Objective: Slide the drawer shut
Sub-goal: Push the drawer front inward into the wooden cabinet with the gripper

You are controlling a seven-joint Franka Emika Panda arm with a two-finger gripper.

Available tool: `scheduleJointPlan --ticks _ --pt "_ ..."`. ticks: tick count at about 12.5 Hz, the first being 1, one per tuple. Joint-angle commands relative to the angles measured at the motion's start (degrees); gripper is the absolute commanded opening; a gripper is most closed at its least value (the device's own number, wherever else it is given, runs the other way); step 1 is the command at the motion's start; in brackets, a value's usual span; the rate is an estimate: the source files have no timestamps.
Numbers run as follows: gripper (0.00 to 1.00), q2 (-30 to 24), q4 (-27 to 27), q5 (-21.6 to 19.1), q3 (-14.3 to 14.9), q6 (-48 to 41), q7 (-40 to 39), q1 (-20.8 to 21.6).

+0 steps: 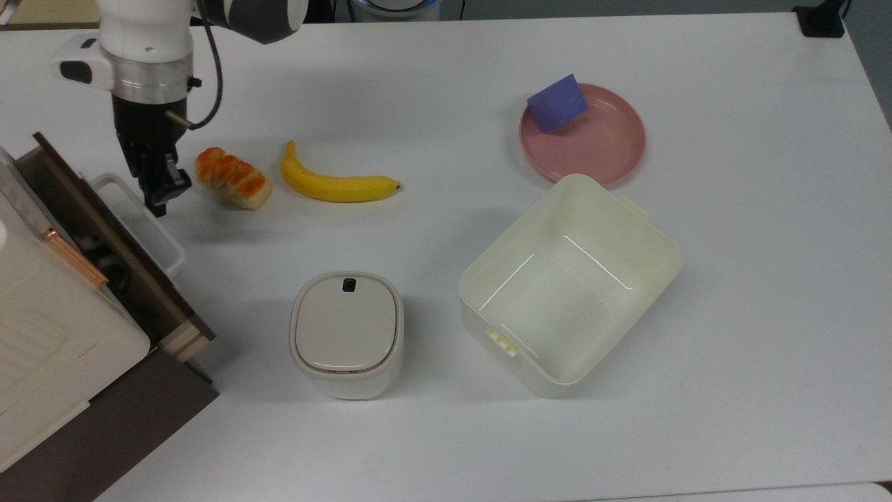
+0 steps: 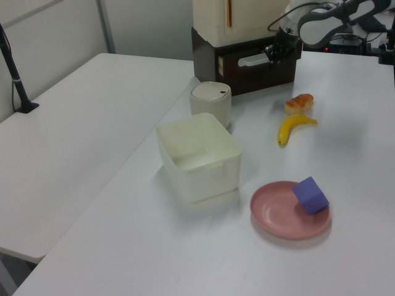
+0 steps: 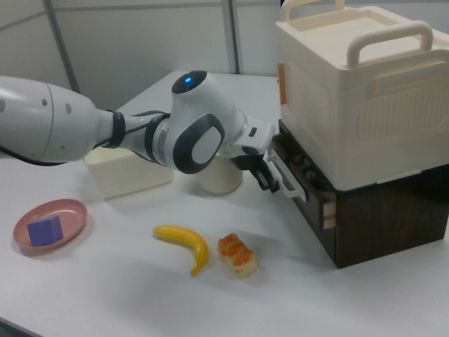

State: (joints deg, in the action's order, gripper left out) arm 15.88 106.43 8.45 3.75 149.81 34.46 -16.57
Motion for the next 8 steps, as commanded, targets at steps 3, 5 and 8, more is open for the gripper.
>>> scheduleJointPlan --ticks 3,5,8 --pt "0.00 3.89 -3.60 2.62 2.48 6.79 5.35 -1.71" --pt "0.00 3.99 -3.95 2.62 3.54 7.51 5.44 -1.80" --pt "0.00 2.50 -3.34 2.80 3.46 5.86 4.83 -1.63"
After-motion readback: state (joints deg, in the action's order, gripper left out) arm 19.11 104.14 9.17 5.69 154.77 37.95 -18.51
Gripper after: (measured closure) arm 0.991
